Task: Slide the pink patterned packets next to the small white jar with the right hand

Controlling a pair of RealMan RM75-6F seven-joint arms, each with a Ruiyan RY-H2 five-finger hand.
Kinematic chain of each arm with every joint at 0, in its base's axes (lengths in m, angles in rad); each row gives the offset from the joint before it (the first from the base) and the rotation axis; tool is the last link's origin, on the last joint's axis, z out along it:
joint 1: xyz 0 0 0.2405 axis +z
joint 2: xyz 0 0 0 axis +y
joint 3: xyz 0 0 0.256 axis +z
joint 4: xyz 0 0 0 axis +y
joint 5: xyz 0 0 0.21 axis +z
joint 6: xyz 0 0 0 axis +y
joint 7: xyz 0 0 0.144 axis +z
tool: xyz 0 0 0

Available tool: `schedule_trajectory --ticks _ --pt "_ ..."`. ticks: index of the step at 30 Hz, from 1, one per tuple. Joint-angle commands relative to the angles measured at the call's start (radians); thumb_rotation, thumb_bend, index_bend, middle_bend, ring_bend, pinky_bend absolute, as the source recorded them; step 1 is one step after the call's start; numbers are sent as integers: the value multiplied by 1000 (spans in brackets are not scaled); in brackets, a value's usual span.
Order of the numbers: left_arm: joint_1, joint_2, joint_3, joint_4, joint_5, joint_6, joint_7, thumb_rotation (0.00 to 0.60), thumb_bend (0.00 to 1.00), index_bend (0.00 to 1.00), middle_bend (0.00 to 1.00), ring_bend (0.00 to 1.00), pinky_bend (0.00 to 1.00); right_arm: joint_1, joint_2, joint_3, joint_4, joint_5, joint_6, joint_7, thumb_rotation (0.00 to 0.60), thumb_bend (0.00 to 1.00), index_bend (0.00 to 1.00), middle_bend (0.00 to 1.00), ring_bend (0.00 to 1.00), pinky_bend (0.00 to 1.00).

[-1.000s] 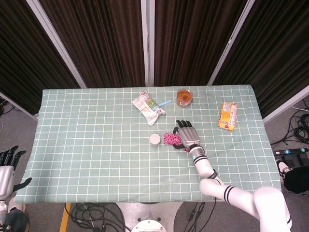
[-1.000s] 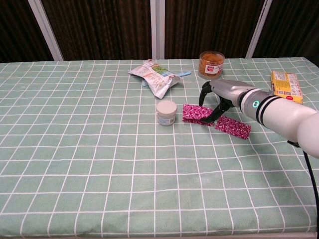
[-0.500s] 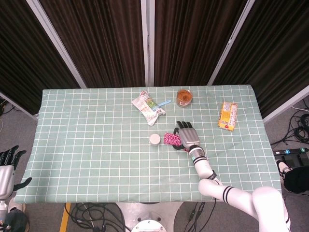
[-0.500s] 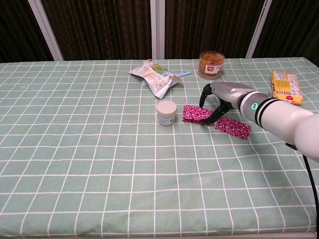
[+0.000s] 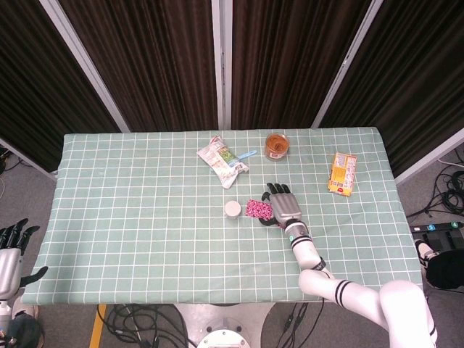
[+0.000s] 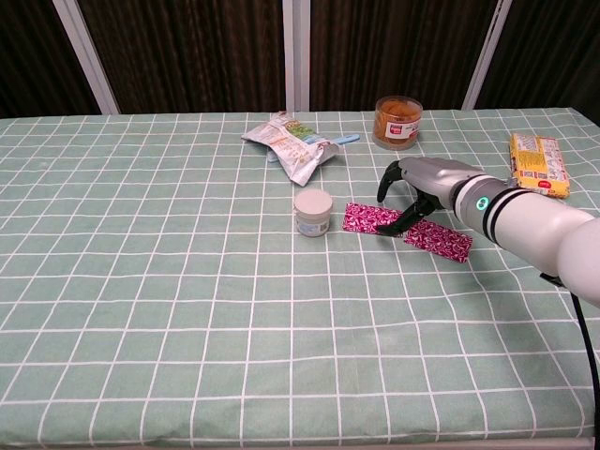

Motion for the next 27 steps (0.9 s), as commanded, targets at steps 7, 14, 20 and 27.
schedule_trajectory --ticks 7,14,20,27 --pt "-10 -6 -2 -3 7 -9 5 600 89 252 200 141 138 -107 156 -62 -202 -34 113 -10 400 163 283 38 0 0" --pt "-11 -3 -1 -11 14 -4 9 600 89 252 200 141 138 -140 164 -86 -223 -26 132 -8 400 162 283 39 0 0" --pt "-6 -4 2 -10 12 0 4 600 89 252 200 141 138 -141 128 -91 -183 -28 124 -4 399 162 283 39 0 0" --pt "-3 -5 3 -4 8 -1 -2 600 90 252 200 141 138 -138 82 -93 -122 -40 122 -5 401 161 286 39 0 0"
